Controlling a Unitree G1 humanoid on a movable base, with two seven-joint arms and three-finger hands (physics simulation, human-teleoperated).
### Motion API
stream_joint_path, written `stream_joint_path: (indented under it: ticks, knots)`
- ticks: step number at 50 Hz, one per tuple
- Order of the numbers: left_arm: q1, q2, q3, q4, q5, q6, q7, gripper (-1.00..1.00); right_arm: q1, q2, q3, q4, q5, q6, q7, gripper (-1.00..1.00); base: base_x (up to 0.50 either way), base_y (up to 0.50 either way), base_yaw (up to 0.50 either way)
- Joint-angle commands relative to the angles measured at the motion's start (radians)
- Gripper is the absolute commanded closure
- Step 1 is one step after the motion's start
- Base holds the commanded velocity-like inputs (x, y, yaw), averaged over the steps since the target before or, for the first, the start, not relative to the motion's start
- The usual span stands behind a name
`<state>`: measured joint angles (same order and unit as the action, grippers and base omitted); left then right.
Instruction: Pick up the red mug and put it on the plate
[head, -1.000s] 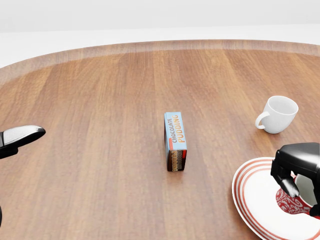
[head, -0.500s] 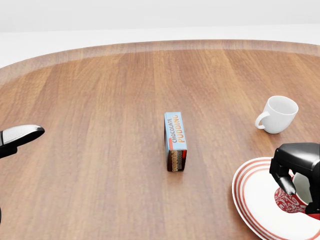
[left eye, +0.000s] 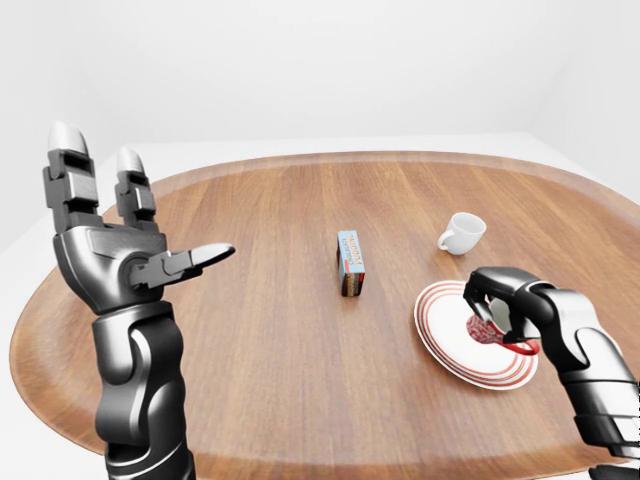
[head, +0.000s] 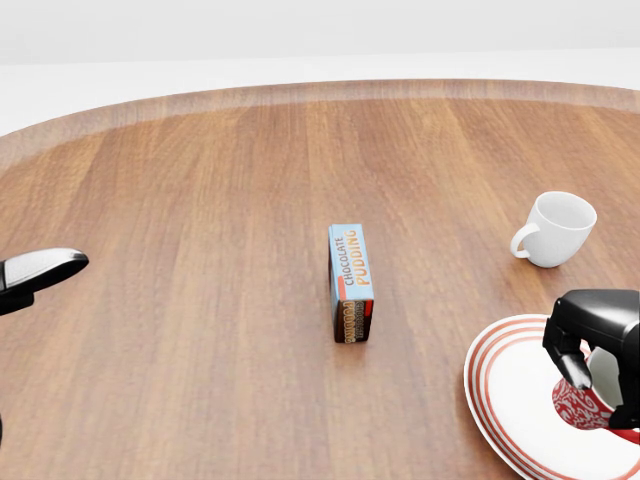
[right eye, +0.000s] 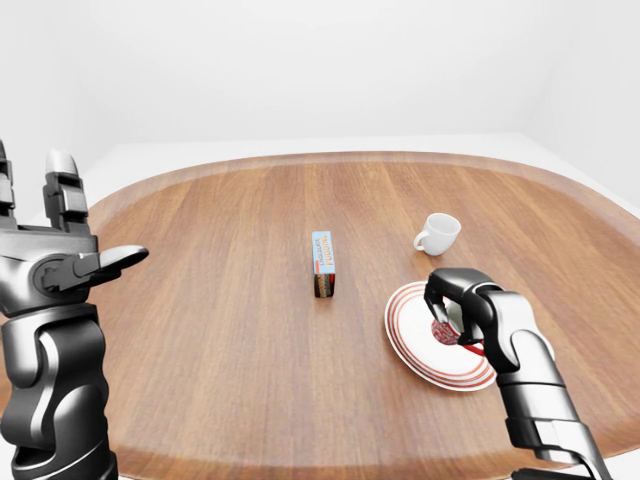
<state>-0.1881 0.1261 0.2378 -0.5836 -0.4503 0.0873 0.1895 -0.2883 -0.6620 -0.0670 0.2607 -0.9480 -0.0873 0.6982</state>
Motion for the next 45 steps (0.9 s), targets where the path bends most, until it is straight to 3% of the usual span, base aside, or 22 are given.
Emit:
stream_joint_path:
  ticks: [1, 23, 45]
  knots:
    - [0.001, -0.001, -0.003, 0.003, 0.002, 0.000, -0.001, -0.95, -0.019, 0.043, -0.039, 0.030, -0.057, 0.000, 0.000, 1.00, 0.00, 0.00, 0.00]
    - [0.004, 0.002, 0.004, 0.009, -0.001, 0.000, -0.003, -0.95, -0.063, 0.114, -0.100, 0.096, -0.152, 0.000, 0.000, 1.00, 0.00, 0.00, 0.00]
    - [0.004, 0.002, 0.005, 0.015, 0.001, 0.000, -0.003, -0.94, -0.090, 0.127, -0.079, 0.173, -0.184, 0.000, 0.000, 1.00, 0.00, 0.00, 0.00]
